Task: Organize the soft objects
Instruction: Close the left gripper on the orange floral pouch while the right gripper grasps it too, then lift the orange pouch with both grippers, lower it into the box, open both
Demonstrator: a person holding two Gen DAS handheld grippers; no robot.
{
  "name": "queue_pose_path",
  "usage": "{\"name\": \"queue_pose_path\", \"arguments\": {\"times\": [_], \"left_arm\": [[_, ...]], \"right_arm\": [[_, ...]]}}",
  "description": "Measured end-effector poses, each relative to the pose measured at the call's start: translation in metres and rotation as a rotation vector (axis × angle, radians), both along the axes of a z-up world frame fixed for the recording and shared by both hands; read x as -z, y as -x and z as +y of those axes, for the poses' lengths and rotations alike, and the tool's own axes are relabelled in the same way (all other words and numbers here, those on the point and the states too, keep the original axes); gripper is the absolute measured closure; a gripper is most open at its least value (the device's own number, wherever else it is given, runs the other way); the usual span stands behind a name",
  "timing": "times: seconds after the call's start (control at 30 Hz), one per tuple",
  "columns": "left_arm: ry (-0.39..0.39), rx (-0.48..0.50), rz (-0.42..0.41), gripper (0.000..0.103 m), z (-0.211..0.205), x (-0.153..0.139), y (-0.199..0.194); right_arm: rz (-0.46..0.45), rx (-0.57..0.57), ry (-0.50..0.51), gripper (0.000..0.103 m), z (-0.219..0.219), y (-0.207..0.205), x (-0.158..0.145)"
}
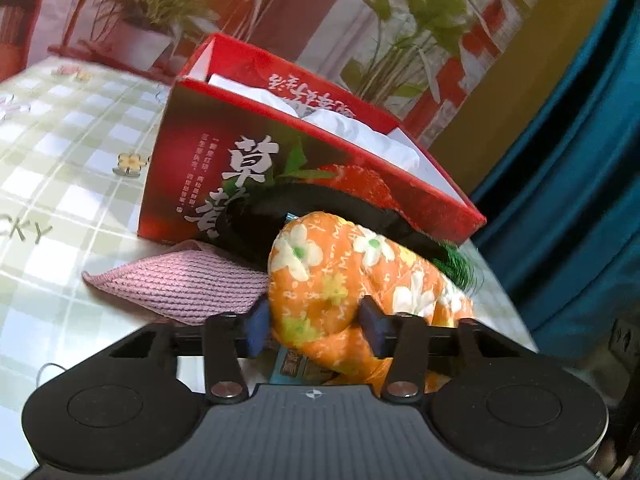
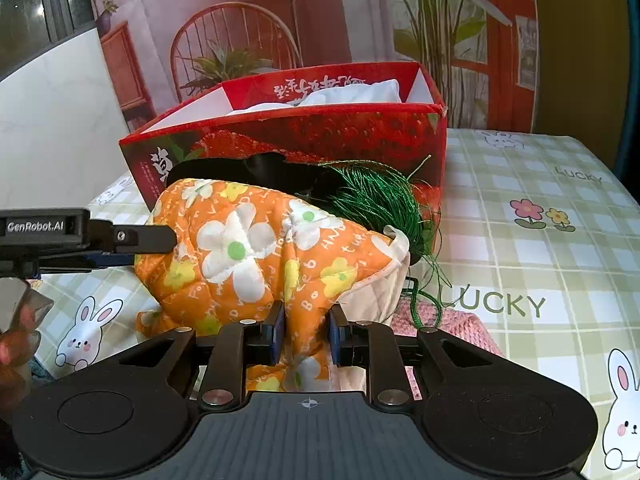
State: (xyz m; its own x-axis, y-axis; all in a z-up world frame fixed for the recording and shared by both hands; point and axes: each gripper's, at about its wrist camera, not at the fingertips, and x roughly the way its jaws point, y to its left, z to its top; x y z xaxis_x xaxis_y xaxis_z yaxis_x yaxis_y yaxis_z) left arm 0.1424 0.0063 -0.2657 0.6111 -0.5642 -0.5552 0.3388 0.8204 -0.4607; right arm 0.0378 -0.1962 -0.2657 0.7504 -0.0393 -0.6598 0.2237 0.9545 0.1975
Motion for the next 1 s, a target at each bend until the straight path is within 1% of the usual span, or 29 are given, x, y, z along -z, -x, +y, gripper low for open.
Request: {"name": "queue_pose_path", "arguments": {"times": [0.03, 0.1, 0.13, 0.17, 0.3, 0.47, 0.5, 0.53, 0.6, 0.67, 0.73, 0.77, 0.8, 0.87, 0.93, 1.0], "left_arm": [[-0.018, 0.003, -0.013, 0.067, -0.001, -0.001, 0.003], [-0.016, -0.005, -0.03, 0.078, 0.003, -0.003, 0.006], [-0.005, -0.01, -0.034, 0.079, 0.007, -0.004, 0.008], [0.004, -0.013, -0.039, 0.081, 0.01, -0.004, 0.01], [-0.008, -0.021, -0.037, 0.081, 0.015, -0.003, 0.013], [-0.061, -0.012, -0.045, 0.081, 0.01, 0.0, 0.015], [-0.066, -0.011, -0.045, 0.081, 0.01, 0.0, 0.015], [-0.067, -0.011, -0.043, 0.081, 0.01, 0.0, 0.015], [-0.062, -0.011, -0.038, 0.081, 0.012, 0.0, 0.014], [-0.058, -0.011, -0.034, 0.081, 0.012, 0.001, 0.014], [-0.058, -0.009, -0.032, 0.081, 0.012, 0.001, 0.014], [-0.056, -0.007, -0.033, 0.081, 0.012, 0.001, 0.015], [-0.051, -0.003, -0.035, 0.081, 0.012, 0.0, 0.015], [-0.071, 0.001, -0.055, 0.081, 0.01, -0.003, 0.017], [-0.089, -0.003, -0.093, 0.081, 0.009, -0.01, 0.021], [-0.072, -0.012, -0.133, 0.082, 0.012, -0.02, 0.025]], "right_arm": [[0.002, 0.004, 0.001, 0.081, 0.0, 0.0, 0.0], [0.003, 0.015, -0.005, 0.079, -0.002, 0.0, 0.001], [0.003, 0.024, -0.009, 0.075, -0.003, 0.0, 0.001], [0.001, 0.034, -0.015, 0.074, -0.005, 0.001, 0.001], [-0.012, 0.069, -0.052, 0.065, -0.012, 0.005, 0.002], [-0.011, 0.088, -0.039, 0.06, -0.013, 0.006, 0.002], [-0.009, 0.094, -0.034, 0.056, -0.013, 0.006, 0.002], [-0.009, 0.105, -0.029, 0.055, -0.013, 0.006, 0.002], [-0.01, 0.115, -0.035, 0.055, -0.016, 0.007, 0.003], [-0.011, 0.109, -0.051, 0.058, -0.017, 0.006, 0.004], [-0.015, 0.091, -0.057, 0.07, -0.016, 0.006, 0.004], [-0.017, 0.081, -0.058, 0.073, -0.014, 0.005, 0.004], [-0.021, 0.072, -0.059, 0.082, -0.013, 0.005, 0.003], [-0.031, 0.05, -0.073, 0.092, -0.012, 0.005, 0.002], [-0.052, 0.035, -0.069, 0.094, -0.01, 0.006, -0.003], [-0.085, 0.016, -0.055, 0.094, -0.01, 0.007, -0.011]]}}
